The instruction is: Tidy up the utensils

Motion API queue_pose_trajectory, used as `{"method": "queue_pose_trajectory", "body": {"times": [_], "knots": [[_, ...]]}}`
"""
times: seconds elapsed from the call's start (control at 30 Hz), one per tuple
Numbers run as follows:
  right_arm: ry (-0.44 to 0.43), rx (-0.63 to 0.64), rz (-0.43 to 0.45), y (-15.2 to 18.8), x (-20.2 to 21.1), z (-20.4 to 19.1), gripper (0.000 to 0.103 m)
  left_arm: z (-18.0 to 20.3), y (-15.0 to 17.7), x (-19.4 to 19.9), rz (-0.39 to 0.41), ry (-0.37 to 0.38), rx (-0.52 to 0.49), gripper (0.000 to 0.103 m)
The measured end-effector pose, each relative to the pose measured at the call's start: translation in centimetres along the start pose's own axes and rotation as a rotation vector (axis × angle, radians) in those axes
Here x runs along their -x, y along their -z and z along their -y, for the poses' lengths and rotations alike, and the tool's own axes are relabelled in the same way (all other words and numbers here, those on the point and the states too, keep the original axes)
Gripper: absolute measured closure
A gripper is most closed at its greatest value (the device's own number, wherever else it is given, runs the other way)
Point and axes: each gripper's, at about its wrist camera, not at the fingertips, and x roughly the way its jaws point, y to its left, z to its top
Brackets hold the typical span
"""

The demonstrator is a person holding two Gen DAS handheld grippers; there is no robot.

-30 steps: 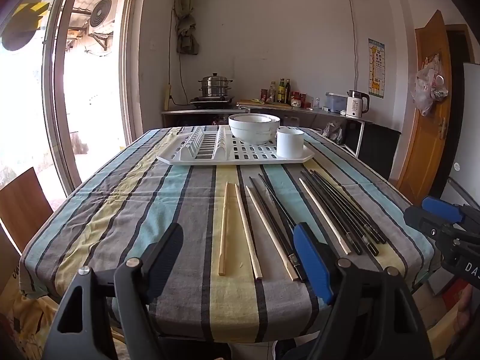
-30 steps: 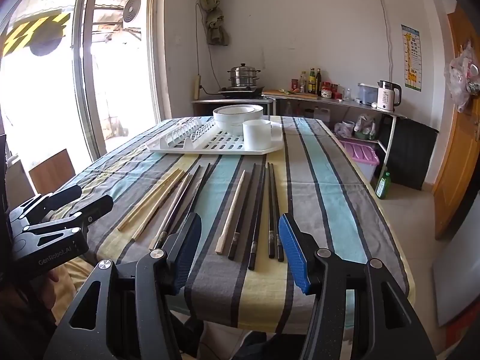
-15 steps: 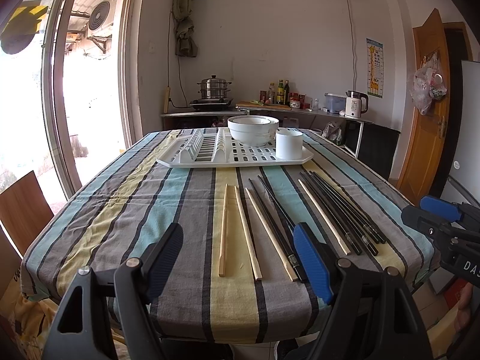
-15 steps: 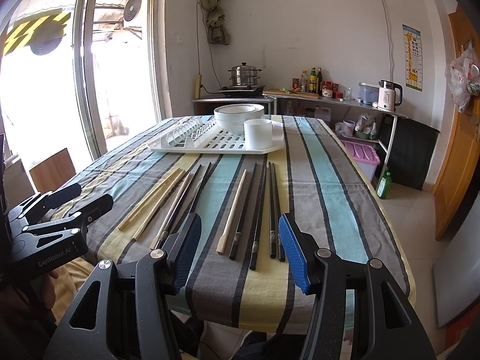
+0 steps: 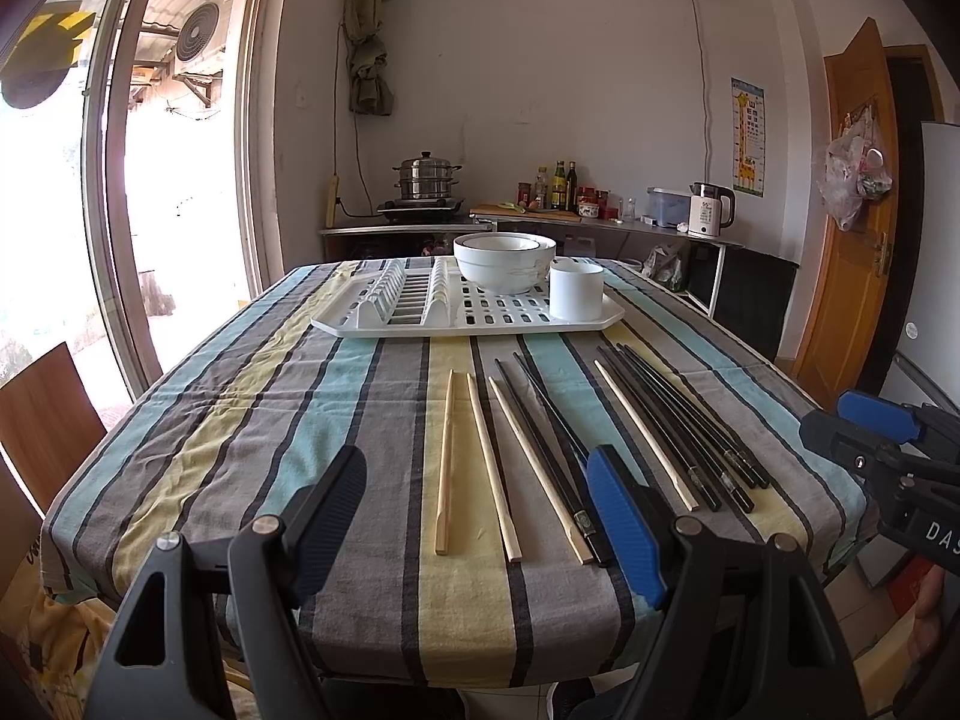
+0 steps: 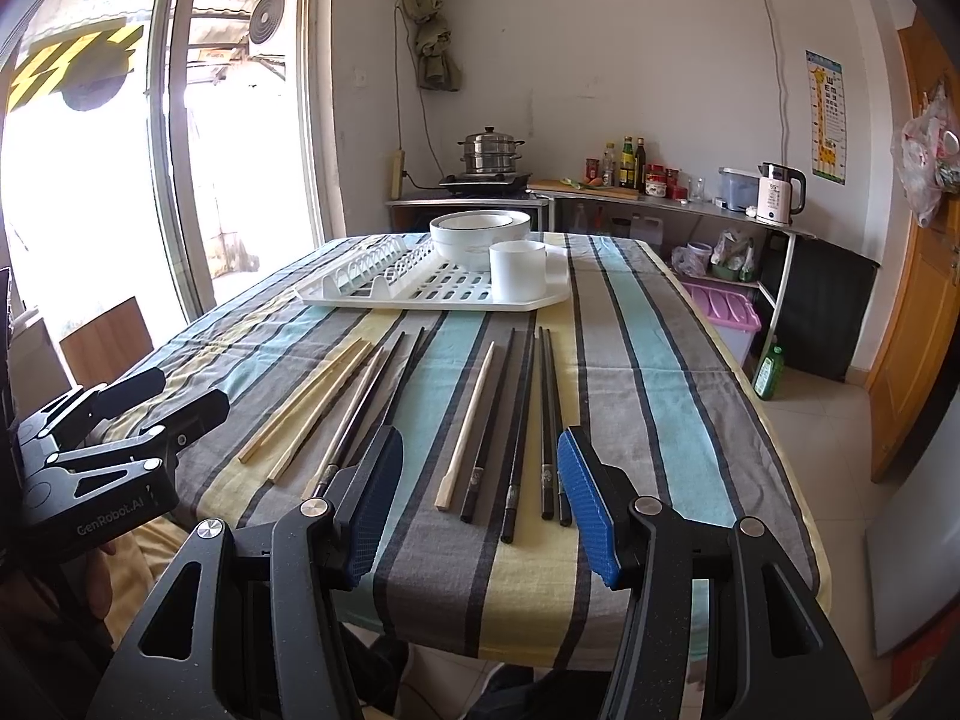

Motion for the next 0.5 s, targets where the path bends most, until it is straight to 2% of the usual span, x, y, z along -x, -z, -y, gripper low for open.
{"method": "queue_pose_trajectory", "body": {"times": [0.5], "knots": [[0.000,-0.001,0.002,0.00,0.06,0.01,0.048,-0.04,-0.05,0.04,0.004,0.002,0.003,0.025]]}}
